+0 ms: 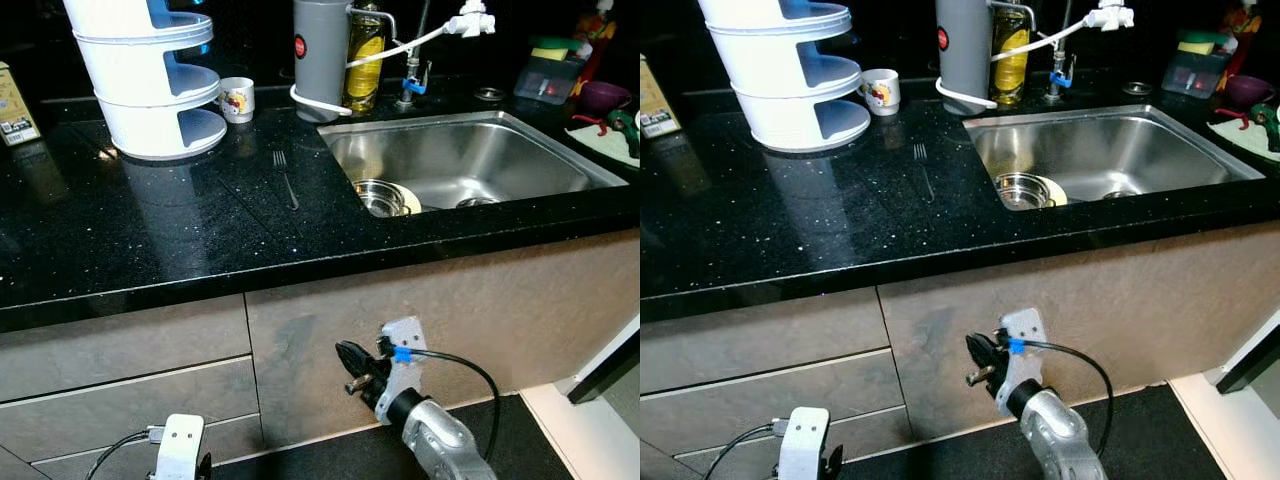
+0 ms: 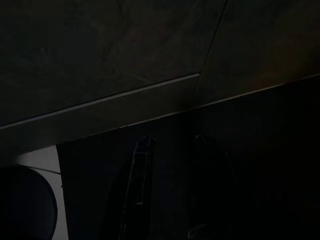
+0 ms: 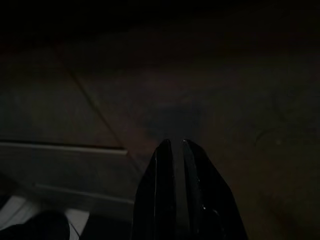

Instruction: Kitchen organization

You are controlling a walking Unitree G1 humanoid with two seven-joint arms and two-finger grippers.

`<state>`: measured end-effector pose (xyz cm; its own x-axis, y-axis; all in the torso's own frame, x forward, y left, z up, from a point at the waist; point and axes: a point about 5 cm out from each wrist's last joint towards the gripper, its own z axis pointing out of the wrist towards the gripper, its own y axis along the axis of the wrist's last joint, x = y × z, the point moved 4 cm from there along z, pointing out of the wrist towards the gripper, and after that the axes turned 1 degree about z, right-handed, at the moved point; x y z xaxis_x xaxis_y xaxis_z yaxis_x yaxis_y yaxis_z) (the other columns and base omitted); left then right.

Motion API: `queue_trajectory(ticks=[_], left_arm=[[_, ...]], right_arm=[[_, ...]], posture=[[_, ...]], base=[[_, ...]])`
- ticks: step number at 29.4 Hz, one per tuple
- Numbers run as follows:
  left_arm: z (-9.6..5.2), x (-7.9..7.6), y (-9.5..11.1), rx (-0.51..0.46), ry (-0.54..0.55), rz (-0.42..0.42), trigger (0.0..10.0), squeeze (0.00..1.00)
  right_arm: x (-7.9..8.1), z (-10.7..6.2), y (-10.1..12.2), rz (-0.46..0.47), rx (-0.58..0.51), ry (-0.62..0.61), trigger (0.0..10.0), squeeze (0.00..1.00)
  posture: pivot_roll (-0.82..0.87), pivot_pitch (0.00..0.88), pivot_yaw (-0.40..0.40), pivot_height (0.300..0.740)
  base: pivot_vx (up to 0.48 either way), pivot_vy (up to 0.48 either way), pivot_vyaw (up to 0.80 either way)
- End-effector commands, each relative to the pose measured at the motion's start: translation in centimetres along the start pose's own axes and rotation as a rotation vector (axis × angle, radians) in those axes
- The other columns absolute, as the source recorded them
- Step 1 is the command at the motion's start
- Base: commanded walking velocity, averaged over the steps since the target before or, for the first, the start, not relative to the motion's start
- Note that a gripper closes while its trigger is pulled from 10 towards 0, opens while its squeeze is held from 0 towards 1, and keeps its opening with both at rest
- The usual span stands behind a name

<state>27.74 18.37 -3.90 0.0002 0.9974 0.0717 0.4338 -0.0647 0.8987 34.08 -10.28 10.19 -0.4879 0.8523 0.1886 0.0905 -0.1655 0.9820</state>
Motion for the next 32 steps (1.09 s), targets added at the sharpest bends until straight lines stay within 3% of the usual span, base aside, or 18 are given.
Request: queue_trajectory(ticks=[1, 12, 17, 18, 21, 22, 26, 32], left_arm=[[-0.2, 0.3, -0.7, 0.026, 0.007, 0.002, 10.0, 0.0], [0.2, -0.2, -0.5, 0.032, -0.036, 0.031, 10.0, 0.0], [0.2, -0.2, -0.5, 0.025, -0.025, 0.027, 10.0, 0.0], [0.0, 0.0, -0.9, 0.036, -0.017, 0.017, 10.0, 0.0], [-0.1, 0.1, -1.1, 0.041, -0.015, 0.014, 10.0, 0.0], [-0.2, -0.1, -1.2, 0.041, -0.009, -0.002, 10.0, 0.0], [-0.2, -0.4, -1.0, 0.026, -0.004, -0.024, 10.0, 0.0], [-0.4, 0.2, -1.6, 0.053, 0.008, -0.009, 10.0, 0.0]], right_arm=[[-0.1, -0.3, -0.9, 0.024, 0.029, -0.007, 10.0, 0.0], [0.1, -0.2, -0.9, -0.014, 0.02, -0.031, 10.0, 0.0], [-0.6, -0.3, -1.0, 0.004, 0.05, -0.064, 10.0, 0.0], [-0.5, -0.2, -1.6, -0.057, 0.121, -0.072, 10.0, 0.0], [-0.5, -0.2, -1.8, -0.07, 0.141, -0.081, 10.0, 0.0], [-1.0, -0.4, -1.8, -0.141, 0.167, -0.107, 10.0, 0.0], [-1.6, -0.7, -1.8, -0.225, 0.193, -0.125, 10.0, 0.0], [-2.8, -1.2, -0.8, -0.16, 0.131, -0.205, 10.0, 0.0]], posture=[[-0.07, 0.145, 0.003, 0.74], [-0.07, 0.129, 0.018, 0.74], [-0.07, 0.125, 0.01, 0.74], [-0.07, 0.136, 0.005, 0.74], [-0.07, 0.136, 0.005, 0.74], [-0.06, 0.152, -0.01, 0.74], [-0.06, 0.149, -0.017, 0.74], [-0.07, 0.164, 0.027, 0.74]], base=[[0.0, 0.0, 0.0], [0.0, 0.0, 0.0], [0.0, 0.0, 0.0], [0.0, 0.0, 0.0], [0.0, 0.0, 0.0], [0.0, 0.0, 0.0], [0.0, 0.0, 0.0], [0.0, 0.0, 0.0]])
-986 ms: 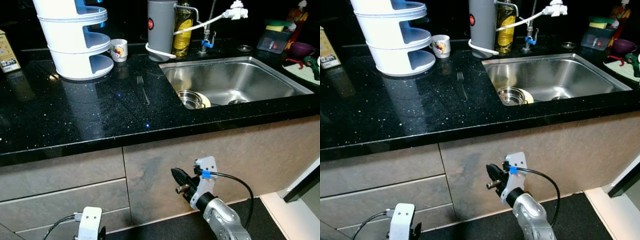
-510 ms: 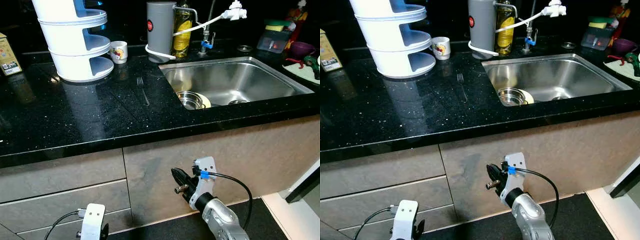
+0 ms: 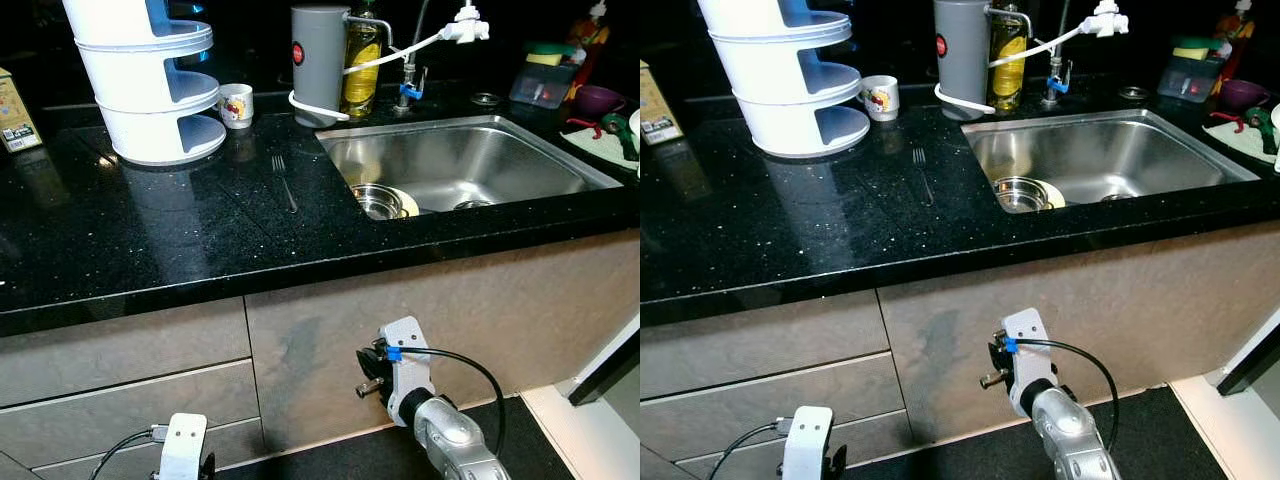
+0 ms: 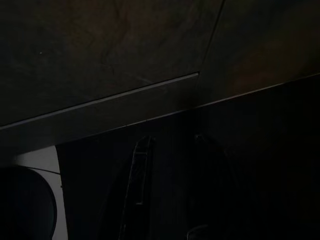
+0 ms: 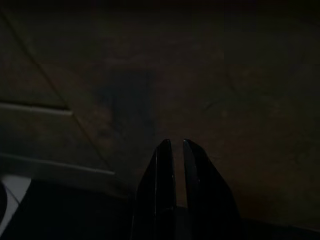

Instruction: Kitchen organization

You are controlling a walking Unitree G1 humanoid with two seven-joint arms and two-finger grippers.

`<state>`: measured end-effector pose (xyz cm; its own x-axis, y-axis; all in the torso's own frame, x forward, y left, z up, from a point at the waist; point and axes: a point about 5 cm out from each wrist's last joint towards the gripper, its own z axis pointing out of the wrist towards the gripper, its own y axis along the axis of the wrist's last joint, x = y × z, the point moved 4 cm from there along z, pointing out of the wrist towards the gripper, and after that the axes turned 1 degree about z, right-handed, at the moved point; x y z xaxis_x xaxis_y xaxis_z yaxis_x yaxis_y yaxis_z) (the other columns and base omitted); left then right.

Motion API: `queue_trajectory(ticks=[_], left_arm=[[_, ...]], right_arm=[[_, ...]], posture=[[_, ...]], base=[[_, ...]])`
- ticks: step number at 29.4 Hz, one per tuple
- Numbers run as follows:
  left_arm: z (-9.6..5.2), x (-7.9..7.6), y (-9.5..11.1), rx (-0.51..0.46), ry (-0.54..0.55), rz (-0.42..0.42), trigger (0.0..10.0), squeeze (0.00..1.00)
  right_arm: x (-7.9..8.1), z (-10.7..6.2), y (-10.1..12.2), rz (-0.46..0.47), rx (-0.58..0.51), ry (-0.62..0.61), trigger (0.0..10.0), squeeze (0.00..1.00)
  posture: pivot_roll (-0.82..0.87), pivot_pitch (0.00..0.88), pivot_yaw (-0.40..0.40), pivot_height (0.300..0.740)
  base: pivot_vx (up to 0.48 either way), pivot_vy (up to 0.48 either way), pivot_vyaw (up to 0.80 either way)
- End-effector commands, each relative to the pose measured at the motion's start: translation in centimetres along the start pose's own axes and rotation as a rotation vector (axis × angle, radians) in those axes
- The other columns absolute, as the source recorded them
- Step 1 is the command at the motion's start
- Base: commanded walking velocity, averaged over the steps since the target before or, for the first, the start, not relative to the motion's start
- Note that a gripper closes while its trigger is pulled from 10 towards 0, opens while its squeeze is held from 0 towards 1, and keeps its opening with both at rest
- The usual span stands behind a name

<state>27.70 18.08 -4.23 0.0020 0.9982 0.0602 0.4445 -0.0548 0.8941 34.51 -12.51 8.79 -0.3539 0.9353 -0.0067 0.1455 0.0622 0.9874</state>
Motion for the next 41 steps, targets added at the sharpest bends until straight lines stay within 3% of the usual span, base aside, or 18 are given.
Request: queue_trajectory(ticks=[1, 7, 9, 11, 13, 14, 15, 18, 19, 20, 22, 24, 25, 27, 30, 36, 39, 41], left_arm=[[-0.5, 0.4, -1.4, 0.046, 0.015, 0.01, 10.0, 0.0], [-0.1, -0.4, -1.0, 0.049, -0.009, 0.006, 10.0, 0.0], [0.0, -0.6, -1.2, 0.063, -0.008, -0.001, 10.0, 0.0], [0.0, -0.6, -1.2, 0.063, -0.008, -0.001, 10.0, 0.0], [0.1, -1.2, -1.8, 0.104, -0.053, -0.004, 10.0, 0.0], [0.1, -1.2, -1.8, 0.104, -0.053, -0.004, 10.0, 0.0], [0.2, -1.6, -2.1, 0.122, -0.074, -0.011, 10.0, 0.0], [1.3, -2.3, -0.3, 0.09, -0.038, -0.086, 10.0, 0.0], [1.7, -3.4, 0.9, 0.07, -0.081, -0.084, 10.0, 0.0], [1.7, -3.4, 0.9, 0.07, -0.081, -0.084, 10.0, 0.0], [1.4, -4.8, 1.3, 0.04, -0.166, -0.037, 10.0, 0.0], [1.2, -5.1, 1.3, 0.021, -0.191, -0.02, 10.0, 0.0], [1.1, -4.6, 1.3, 0.006, -0.17, 0.0, 10.0, 0.0], [1.1, -2.2, -0.3, 0.075, -0.068, -0.019, 10.0, 0.0], [0.4, 0.3, -1.7, 0.111, 0.021, -0.058, 10.0, 0.0], [-0.4, 2.5, -2.8, 0.144, 0.085, -0.037, 10.0, 0.0], [-0.4, 2.7, -2.6, 0.136, 0.094, -0.046, 10.0, 0.0], [-0.4, 2.4, -2.1, 0.114, 0.067, 0.007, 10.0, 0.0]], right_arm=[[-0.9, -0.5, 0.1, 0.043, -0.018, -0.05, 10.0, 0.0], [-2.3, -1.3, 0.7, 0.064, -0.029, -0.121, 10.0, 0.0], [-3.2, -1.9, 1.9, 0.09, -0.072, -0.176, 10.0, 0.0], [-3.2, -1.9, 1.9, 0.09, -0.072, -0.176, 10.0, 0.0], [-3.6, -2.7, 2.0, 0.0, -0.079, -0.203, 10.0, 0.0], [-3.6, -2.7, 2.0, 0.0, -0.079, -0.203, 10.0, 0.0], [-3.8, -3.1, 1.5, -0.027, -0.07, -0.218, 10.0, 0.0], [-4.7, -3.7, -1.9, 0.015, 0.063, -0.246, 10.0, 0.0], [-4.4, -3.3, -4.4, 0.04, 0.155, -0.209, 10.0, 0.0], [-4.4, -3.3, -4.4, 0.04, 0.155, -0.209, 10.0, 0.0], [-3.6, -3.0, -6.9, 0.008, 0.242, -0.152, 10.0, 0.0], [-3.2, -2.9, -7.9, -0.006, 0.278, -0.128, 10.0, 0.0], [-2.7, -2.7, -9.2, 0.017, 0.313, -0.119, 10.0, 0.0], [-1.7, -2.6, -11.7, 0.046, 0.416, -0.118, 10.0, 0.0], [-1.8, -3.5, -13.7, 0.001, 0.518, -0.171, 10.0, 0.0], [0.0, -4.0, -15.1, -0.055, 0.559, -0.104, 10.0, 0.0], [0.1, -4.1, -15.4, -0.054, 0.567, -0.099, 10.0, 0.0], [0.6, -4.4, -16.0, -0.06, 0.575, -0.067, 10.0, 0.0]], posture=[[-0.07, 0.166, 0.036, 0.74], [-0.08, 0.183, 0.033, 0.74], [-0.12, 0.15, 0.057, 0.74], [-0.12, 0.15, 0.057, 0.74], [-0.22, 0.162, 0.106, 0.74], [-0.22, 0.162, 0.106, 0.74], [-0.24, 0.166, 0.099, 0.74], [-0.19, 0.178, 0.048, 0.74], [-0.15, 0.159, 0.019, 0.74], [-0.15, 0.159, 0.019, 0.74], [-0.06, 0.118, -0.046, 0.74], [-0.04, 0.108, -0.059, 0.74], [-0.02, 0.095, -0.071, 0.74], [-0.02, 0.102, -0.048, 0.74], [-0.01, 0.095, -0.037, 0.74], [0.02, 0.153, -0.063, 0.74], [0.02, 0.155, -0.067, 0.74], [0.04, 0.173, -0.068, 0.74]], base=[[0.0, 0.0, 0.0], [0.0, 0.0, 0.0], [0.0, 0.0, 0.0], [0.0, 0.0, 0.0], [0.0, 0.0, 0.0], [0.0, 0.0, 0.0], [0.0, 0.0, 0.0], [0.0, 0.0, 0.0], [0.0, 0.0, 0.0], [0.0, 0.0, 0.0], [0.0, 0.0, 0.0], [0.0, 0.0, 0.0], [0.0, 0.0, 0.0], [0.0, 0.0, 0.0], [0.0, 0.0, 0.0], [0.0, 0.0, 0.0], [0.0, 0.0, 0.0], [0.0, 0.0, 0.0]])
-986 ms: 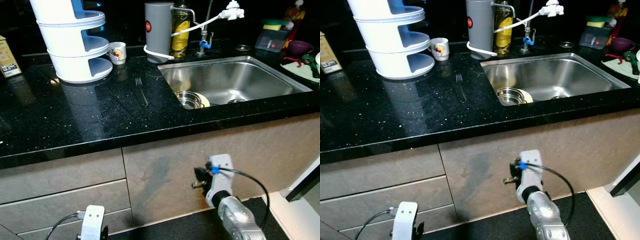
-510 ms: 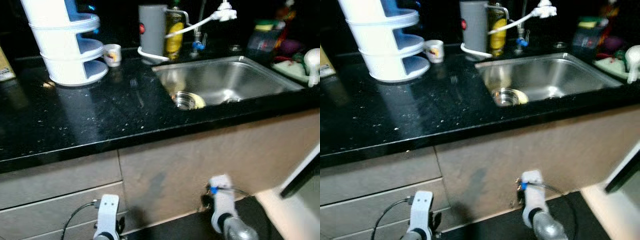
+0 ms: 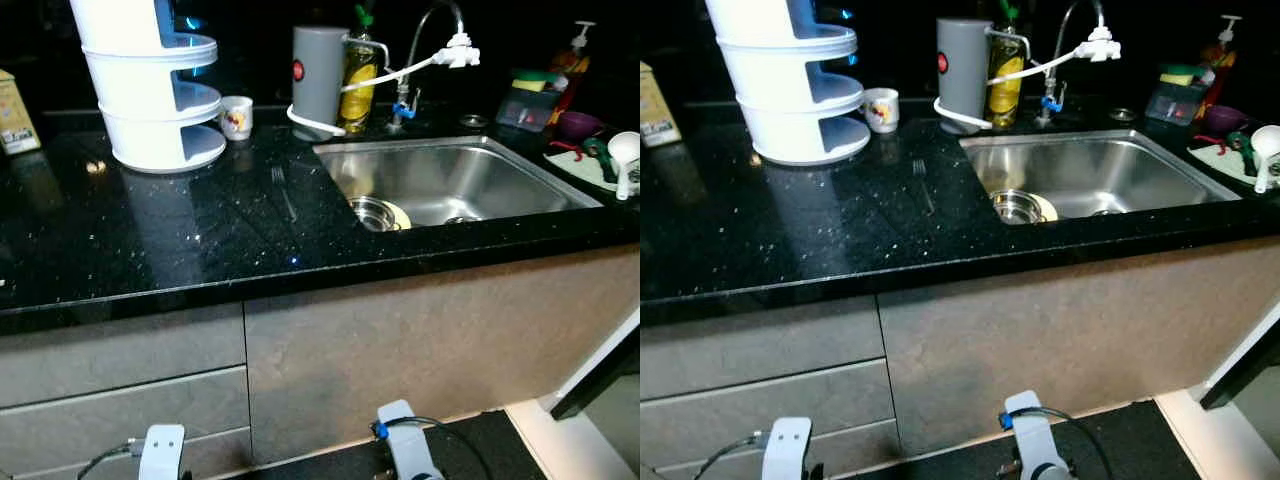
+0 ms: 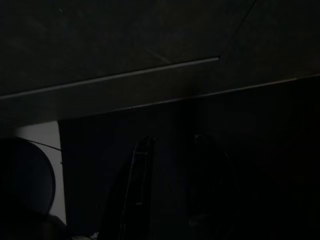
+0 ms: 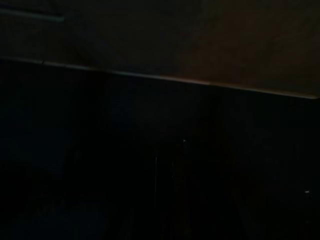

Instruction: Kitchen organization

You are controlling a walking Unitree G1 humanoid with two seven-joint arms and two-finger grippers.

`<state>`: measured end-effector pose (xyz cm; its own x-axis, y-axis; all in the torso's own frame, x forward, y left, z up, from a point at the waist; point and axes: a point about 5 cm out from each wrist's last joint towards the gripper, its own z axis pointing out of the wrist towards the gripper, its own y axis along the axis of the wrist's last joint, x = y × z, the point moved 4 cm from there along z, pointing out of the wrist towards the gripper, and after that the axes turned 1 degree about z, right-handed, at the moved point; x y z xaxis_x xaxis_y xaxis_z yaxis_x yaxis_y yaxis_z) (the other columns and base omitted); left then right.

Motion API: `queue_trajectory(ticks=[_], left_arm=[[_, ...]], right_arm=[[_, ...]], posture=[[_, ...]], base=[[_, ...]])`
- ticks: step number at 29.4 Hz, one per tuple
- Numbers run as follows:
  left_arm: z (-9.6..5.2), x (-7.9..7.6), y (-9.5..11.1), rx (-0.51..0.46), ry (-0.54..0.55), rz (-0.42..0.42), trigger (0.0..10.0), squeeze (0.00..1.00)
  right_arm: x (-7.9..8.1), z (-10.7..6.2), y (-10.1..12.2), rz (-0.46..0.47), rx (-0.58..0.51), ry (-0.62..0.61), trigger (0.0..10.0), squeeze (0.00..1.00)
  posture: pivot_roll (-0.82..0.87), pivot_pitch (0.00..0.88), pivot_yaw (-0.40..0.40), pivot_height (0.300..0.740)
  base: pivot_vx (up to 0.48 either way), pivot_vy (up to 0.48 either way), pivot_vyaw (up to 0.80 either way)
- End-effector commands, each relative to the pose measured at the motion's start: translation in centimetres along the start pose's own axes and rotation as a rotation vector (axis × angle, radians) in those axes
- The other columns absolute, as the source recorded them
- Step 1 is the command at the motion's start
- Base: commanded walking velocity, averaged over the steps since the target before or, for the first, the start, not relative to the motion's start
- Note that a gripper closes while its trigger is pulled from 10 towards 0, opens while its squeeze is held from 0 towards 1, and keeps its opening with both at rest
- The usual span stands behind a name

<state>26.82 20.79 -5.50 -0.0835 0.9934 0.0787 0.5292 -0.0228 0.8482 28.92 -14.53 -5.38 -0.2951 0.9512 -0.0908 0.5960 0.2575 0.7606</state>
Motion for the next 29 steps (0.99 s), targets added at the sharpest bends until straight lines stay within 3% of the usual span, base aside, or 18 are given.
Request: queue_trajectory(ticks=[1, 4, 7, 10, 14, 15, 18, 24, 27, 29], left_arm=[[-0.2, -0.4, -0.4, 0.014, -0.033, 0.061, 10.0, 0.0], [0.0, -1.6, -0.7, 0.026, -0.116, 0.142, 10.0, 0.0], [0.1, -2.8, -0.4, 0.007, -0.153, 0.173, 10.0, 0.0], [0.0, -3.7, -0.8, 0.02, -0.165, 0.11, 10.0, 0.0], [-0.4, -4.2, -1.5, 0.047, -0.178, 0.079, 10.0, 0.0], [-0.7, -4.4, -2.6, 0.086, -0.164, 0.017, 10.0, 0.0], [-1.0, -4.2, -3.3, 0.105, -0.138, -0.013, 10.0, 0.0], [-1.5, -4.9, -4.9, 0.169, -0.155, -0.039, 10.0, 0.0], [-1.6, -5.2, -5.1, 0.177, -0.167, -0.044, 10.0, 0.0], [-1.9, -4.8, -5.8, 0.195, -0.156, 0.019, 10.0, 0.0]], right_arm=[[0.7, -0.1, -1.3, -0.025, 0.025, 0.036, 10.0, 0.0], [0.6, -0.1, -1.8, -0.006, 0.015, 0.014, 10.0, 0.0], [0.2, -0.2, -2.6, 0.012, 0.027, -0.019, 10.0, 0.0], [0.7, -0.6, -4.2, 0.002, 0.078, 0.001, 10.0, 0.0], [0.7, -0.8, -4.9, 0.017, 0.094, 0.016, 10.0, 0.0], [0.1, -1.2, -6.2, -0.016, 0.155, 0.006, 10.0, 0.0], [-0.3, -1.4, -6.8, -0.023, 0.176, -0.002, 10.0, 0.0], [0.1, -1.5, -6.9, -0.031, 0.16, 0.038, 10.0, 0.0], [0.6, -1.9, -8.5, -0.093, 0.229, 0.056, 10.0, 0.0], [1.0, -2.5, -10.0, -0.089, 0.269, 0.063, 10.0, 0.0]], posture=[[0.03, 0.174, -0.054, 0.74], [0.02, 0.156, -0.014, 0.74], [0.02, 0.156, 0.021, 0.74], [-0.02, 0.161, 0.025, 0.74], [-0.01, 0.168, 0.019, 0.74], [-0.03, 0.182, 0.006, 0.74], [-0.03, 0.179, 0.005, 0.74], [-0.02, 0.16, -0.019, 0.74], [-0.01, 0.161, -0.019, 0.74], [0.0, 0.16, -0.018, 0.74]], base=[[0.0, 0.0, 0.0], [0.0, 0.0, 0.0], [0.0, 0.0, 0.0], [0.0, 0.0, 0.0], [0.0, 0.0, 0.0], [0.0, 0.0, 0.0], [0.0, 0.0, 0.0], [0.0, 0.0, 0.0], [0.0, 0.0, 0.0], [0.0, 0.0, 0.0]])
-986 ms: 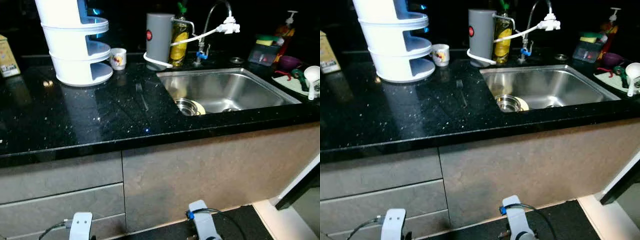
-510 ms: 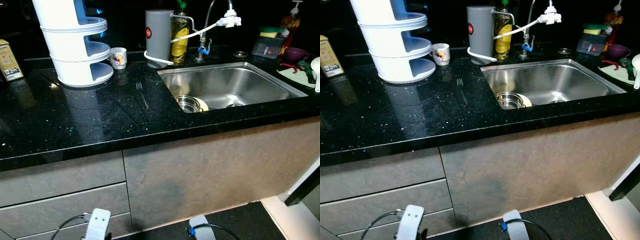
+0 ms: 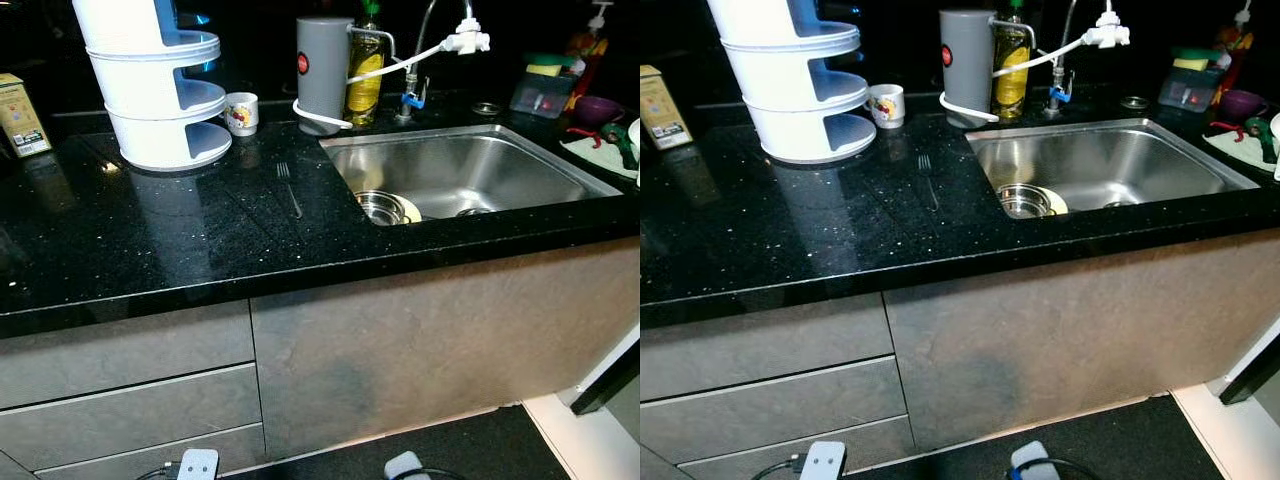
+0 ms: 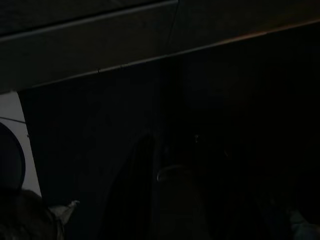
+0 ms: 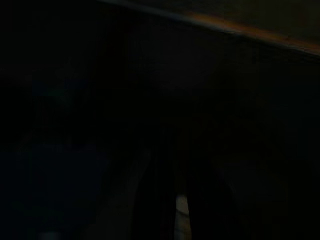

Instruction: Kitchen organization

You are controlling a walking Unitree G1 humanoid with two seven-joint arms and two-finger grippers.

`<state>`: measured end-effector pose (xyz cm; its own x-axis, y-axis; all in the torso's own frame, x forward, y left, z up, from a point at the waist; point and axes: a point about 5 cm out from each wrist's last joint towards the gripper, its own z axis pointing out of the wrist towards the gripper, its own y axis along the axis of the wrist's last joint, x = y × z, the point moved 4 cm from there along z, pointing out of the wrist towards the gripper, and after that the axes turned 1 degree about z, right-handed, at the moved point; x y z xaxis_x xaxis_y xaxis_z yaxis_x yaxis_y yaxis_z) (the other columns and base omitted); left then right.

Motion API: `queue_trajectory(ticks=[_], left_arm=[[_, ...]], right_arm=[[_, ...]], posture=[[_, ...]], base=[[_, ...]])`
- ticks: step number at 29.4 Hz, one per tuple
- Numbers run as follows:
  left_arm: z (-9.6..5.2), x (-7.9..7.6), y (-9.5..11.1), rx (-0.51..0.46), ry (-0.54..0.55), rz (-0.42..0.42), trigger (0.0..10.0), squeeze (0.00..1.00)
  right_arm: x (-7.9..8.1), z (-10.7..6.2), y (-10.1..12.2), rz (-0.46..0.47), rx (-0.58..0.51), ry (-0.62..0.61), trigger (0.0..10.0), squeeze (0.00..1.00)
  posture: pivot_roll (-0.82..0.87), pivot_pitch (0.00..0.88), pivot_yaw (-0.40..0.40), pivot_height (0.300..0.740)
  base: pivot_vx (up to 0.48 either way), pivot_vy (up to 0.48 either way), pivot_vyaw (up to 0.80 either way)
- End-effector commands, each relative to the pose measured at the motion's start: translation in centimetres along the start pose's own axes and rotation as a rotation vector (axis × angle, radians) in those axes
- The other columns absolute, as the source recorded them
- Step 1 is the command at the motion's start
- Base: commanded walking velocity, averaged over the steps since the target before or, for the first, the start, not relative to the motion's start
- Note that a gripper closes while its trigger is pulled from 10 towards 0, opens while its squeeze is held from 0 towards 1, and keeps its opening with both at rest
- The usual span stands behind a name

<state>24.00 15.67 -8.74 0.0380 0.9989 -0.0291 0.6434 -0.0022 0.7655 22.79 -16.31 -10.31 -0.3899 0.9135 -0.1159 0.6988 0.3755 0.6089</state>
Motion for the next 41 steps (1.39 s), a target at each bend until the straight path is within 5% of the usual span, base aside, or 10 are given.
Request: queue_trajectory(ticks=[1, 4, 8, 13, 17, 28, 40, 41], left_arm=[[-0.6, 0.5, -2.3, 0.078, 0.018, 0.056, 10.0, 0.0], [-0.9, 1.4, -3.5, 0.151, 0.075, 0.089, 10.0, 0.0], [-0.6, 1.2, -3.3, 0.163, 0.06, 0.059, 10.0, 0.0], [-0.6, 0.5, -3.5, 0.182, 0.004, 0.105, 10.0, 0.0], [-0.7, 1.2, -3.5, 0.175, 0.062, 0.126, 10.0, 0.0], [0.2, 1.5, 2.1, -0.114, 0.067, -0.084, 10.0, 0.0], [0.1, 0.9, 1.8, -0.114, 0.019, -0.078, 10.0, 0.0], [0.1, 1.0, 1.1, -0.068, 0.03, -0.007, 10.0, 0.0]], right_arm=[[0.7, -0.4, -2.7, 0.047, 0.073, 0.005, 10.0, 0.0], [0.7, -0.6, -3.5, 0.122, 0.09, -0.011, 10.0, 0.0], [0.6, -0.8, -4.2, 0.039, 0.132, 0.006, 10.0, 0.0], [-0.2, -0.9, -4.2, 0.053, 0.134, -0.022, 10.0, 0.0], [-0.3, -0.9, -4.1, 0.071, 0.127, -0.026, 10.0, 0.0], [-0.8, -0.3, 0.0, 0.25, -0.074, -0.044, 10.0, 0.0], [0.4, 0.0, 2.5, 0.239, -0.173, 0.027, 10.0, 0.0], [0.5, 0.1, 2.3, 0.228, -0.162, 0.033, 10.0, 0.0]], posture=[[0.01, 0.157, -0.024, 0.74], [0.01, 0.163, -0.027, 0.74], [0.0, 0.153, -0.014, 0.74], [0.0, 0.14, -0.014, 0.74], [0.0, 0.138, -0.013, 0.74], [-0.01, 0.137, -0.018, 0.74], [-0.01, 0.144, -0.02, 0.74], [0.0, 0.142, -0.022, 0.74]], base=[[0.0, 0.0, 0.0], [0.0, 0.0, 0.0], [0.0, 0.0, 0.0], [0.0, 0.0, 0.0], [0.0, 0.0, 0.0], [0.0, 0.0, 0.0], [0.0, 0.0, 0.0], [0.0, 0.0, 0.0]])
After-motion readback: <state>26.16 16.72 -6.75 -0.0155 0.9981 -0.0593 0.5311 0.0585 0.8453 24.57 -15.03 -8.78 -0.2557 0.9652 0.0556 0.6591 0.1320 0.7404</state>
